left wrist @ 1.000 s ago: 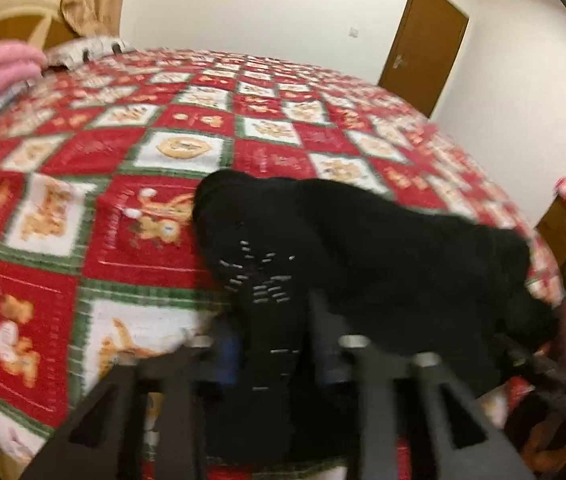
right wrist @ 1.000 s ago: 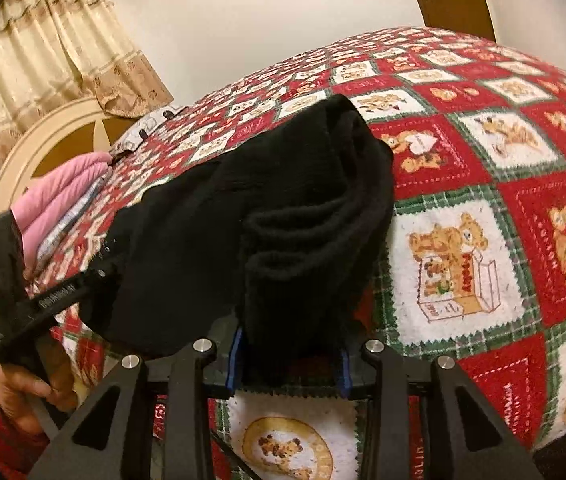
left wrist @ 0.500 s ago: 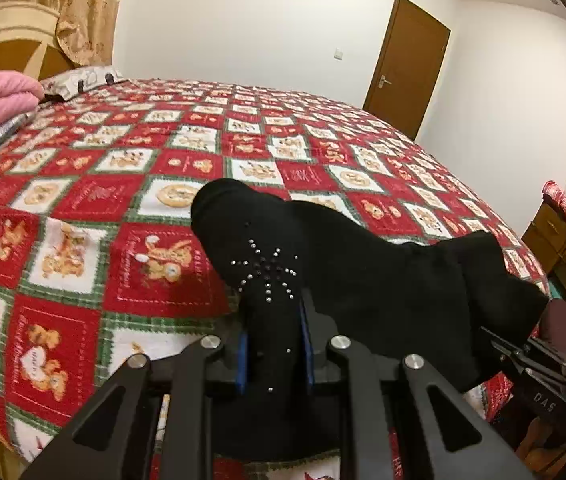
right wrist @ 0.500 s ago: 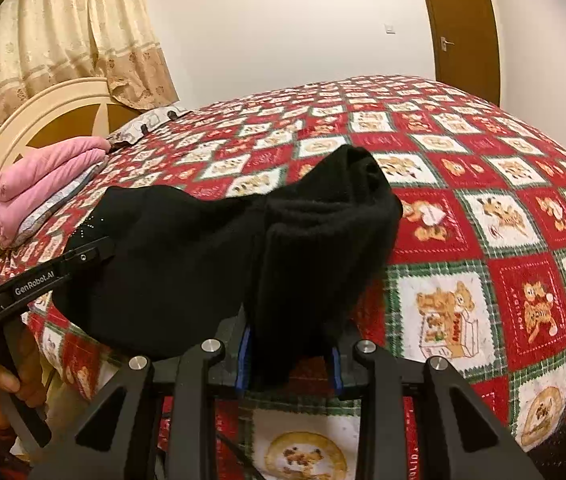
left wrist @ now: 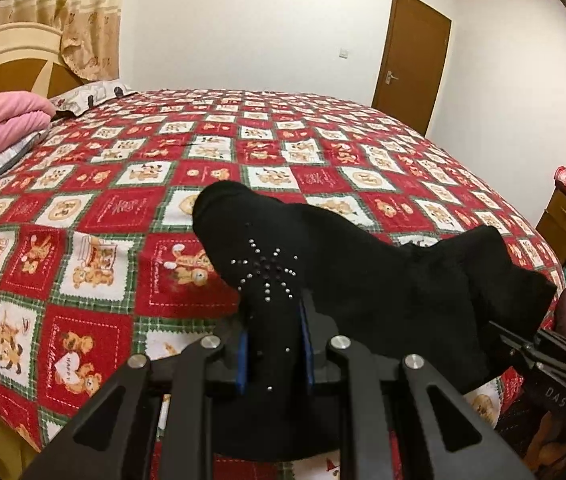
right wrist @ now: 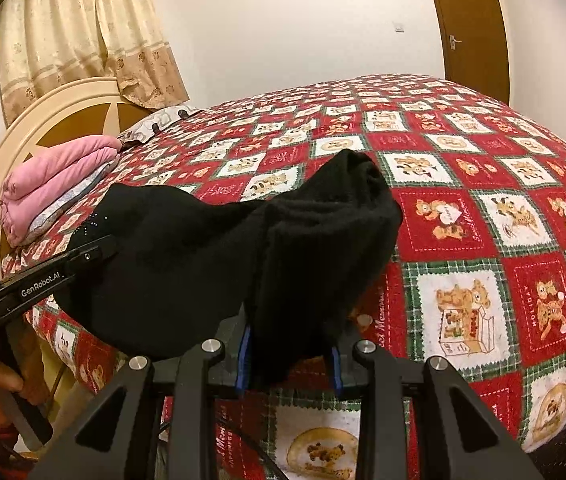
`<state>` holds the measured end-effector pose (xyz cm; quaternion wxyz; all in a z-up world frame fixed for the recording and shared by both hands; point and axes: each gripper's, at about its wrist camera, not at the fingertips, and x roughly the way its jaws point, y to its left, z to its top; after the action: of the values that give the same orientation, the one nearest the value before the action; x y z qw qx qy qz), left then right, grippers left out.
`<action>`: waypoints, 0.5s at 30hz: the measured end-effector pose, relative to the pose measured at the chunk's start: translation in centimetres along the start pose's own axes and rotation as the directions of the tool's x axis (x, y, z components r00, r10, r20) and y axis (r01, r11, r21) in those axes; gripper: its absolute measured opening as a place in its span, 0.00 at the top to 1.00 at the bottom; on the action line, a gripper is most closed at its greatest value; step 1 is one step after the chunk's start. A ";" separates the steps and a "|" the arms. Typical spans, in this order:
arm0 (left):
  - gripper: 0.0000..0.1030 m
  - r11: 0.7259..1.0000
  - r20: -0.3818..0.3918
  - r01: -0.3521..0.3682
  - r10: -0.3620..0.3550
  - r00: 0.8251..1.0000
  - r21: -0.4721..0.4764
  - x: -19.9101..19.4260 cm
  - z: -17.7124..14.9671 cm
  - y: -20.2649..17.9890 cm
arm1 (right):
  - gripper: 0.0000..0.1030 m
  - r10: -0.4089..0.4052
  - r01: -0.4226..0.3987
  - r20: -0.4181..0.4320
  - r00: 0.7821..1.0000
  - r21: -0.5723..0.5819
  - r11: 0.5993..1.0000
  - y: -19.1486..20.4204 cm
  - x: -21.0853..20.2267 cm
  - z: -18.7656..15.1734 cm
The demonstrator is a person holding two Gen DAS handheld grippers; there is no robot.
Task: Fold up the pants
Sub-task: 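Grasp the folded pants bundle with both grippers and lift it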
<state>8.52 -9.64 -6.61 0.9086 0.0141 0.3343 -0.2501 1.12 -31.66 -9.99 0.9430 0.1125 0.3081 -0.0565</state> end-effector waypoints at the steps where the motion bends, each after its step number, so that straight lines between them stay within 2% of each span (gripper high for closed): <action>1: 0.80 1.000 -0.001 -0.001 0.001 1.000 -0.001 0.0 0.0 0.0 | 0.70 0.001 -0.001 -0.001 1.000 0.001 1.000 0.0 0.0 0.0; 15: 0.80 1.000 0.009 0.004 -0.004 1.000 -0.006 -0.8 0.8 0.6 | 0.70 0.028 -0.028 0.030 0.999 -0.006 1.000 1.5 -1.2 1.3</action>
<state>8.72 -8.95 -5.60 0.9097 0.0094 0.3310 -0.2508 1.19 -30.51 -8.00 0.9485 0.1131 0.2924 -0.0443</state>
